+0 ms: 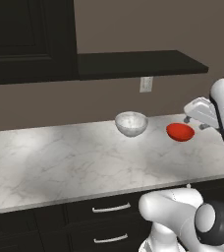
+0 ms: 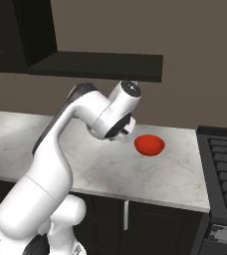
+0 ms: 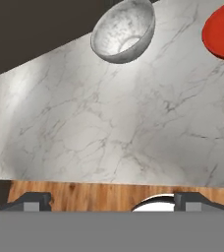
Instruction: Pick up the bowls on the counter and stack them on top of one another in the open cabinet. Place the smaller bowl on top of the larger bowl.
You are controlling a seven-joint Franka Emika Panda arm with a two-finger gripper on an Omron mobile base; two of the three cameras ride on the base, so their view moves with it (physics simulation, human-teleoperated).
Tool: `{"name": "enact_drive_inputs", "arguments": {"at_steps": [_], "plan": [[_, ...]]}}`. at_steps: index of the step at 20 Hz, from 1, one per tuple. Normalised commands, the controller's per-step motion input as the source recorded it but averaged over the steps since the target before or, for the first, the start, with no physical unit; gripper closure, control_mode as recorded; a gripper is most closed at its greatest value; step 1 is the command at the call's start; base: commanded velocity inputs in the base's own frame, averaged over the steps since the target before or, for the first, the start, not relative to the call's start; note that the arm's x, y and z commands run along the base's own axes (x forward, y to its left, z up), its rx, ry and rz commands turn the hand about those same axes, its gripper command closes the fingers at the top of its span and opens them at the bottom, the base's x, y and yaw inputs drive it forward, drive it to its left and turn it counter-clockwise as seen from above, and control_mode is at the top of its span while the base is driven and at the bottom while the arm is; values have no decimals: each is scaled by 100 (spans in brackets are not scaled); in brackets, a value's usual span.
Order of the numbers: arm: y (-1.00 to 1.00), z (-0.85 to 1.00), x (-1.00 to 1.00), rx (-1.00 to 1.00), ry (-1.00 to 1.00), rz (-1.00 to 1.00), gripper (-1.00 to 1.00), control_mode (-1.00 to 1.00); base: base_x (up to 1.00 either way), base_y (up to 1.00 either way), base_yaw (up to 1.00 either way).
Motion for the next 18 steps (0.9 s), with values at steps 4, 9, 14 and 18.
{"name": "enact_drive_inputs", "arguments": {"at_steps": [4, 9, 14, 18], "plan": [[-33, -17, 0, 2, 0, -3, -100, -100, 0, 0, 0], [-30, -26, 0, 0, -2, -5, -100, -100, 0, 0, 0], [-30, -34, 0, 0, -4, -5, -100, -100, 0, 0, 0], [-31, -36, 0, 0, -6, -7, -100, -100, 0, 0, 0]]}}
